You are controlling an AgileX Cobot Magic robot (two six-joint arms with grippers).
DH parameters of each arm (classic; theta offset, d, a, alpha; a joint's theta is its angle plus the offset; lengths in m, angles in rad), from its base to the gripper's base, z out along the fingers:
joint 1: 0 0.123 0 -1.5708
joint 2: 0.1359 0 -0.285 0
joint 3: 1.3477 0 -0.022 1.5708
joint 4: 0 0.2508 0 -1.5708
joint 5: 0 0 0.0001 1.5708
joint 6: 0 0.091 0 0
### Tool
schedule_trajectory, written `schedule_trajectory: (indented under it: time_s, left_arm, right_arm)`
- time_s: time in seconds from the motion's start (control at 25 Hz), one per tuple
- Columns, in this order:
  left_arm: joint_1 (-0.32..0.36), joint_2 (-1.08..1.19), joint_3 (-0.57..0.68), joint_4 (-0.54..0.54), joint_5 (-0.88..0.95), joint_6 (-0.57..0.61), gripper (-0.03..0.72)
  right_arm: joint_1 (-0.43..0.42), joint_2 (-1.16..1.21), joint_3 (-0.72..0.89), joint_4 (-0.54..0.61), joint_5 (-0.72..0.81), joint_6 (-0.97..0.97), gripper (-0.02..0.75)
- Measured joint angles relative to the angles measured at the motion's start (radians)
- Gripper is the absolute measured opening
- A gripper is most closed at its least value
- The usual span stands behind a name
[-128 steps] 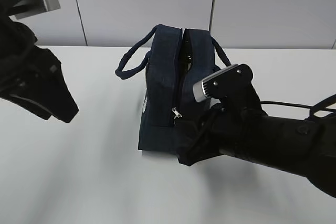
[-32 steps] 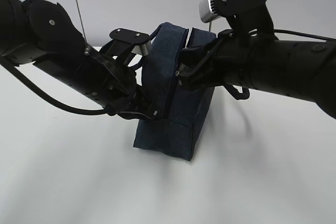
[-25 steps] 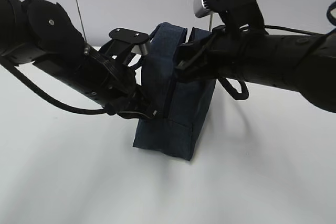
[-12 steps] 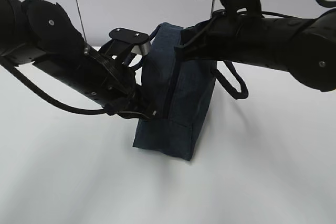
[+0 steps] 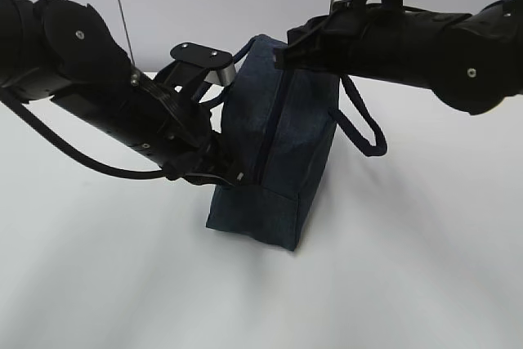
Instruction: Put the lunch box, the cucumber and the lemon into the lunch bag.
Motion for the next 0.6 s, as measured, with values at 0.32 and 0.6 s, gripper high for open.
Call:
schedule_trajectory:
  time_s: [0.32,0.6]
  left_arm:
    - [0.000,0.000,0.000,0.000,-0.002,0.003,0.000]
    - [0.000,0.000,0.000,-0.002,-0.002,0.008,0.000]
  right_arm:
    - [-0.032,0.083,-0.113,0.037,0.010,0.000,0.000]
    - [-0.067,0.158,-0.220,0.084,0.066,0.000,0.000]
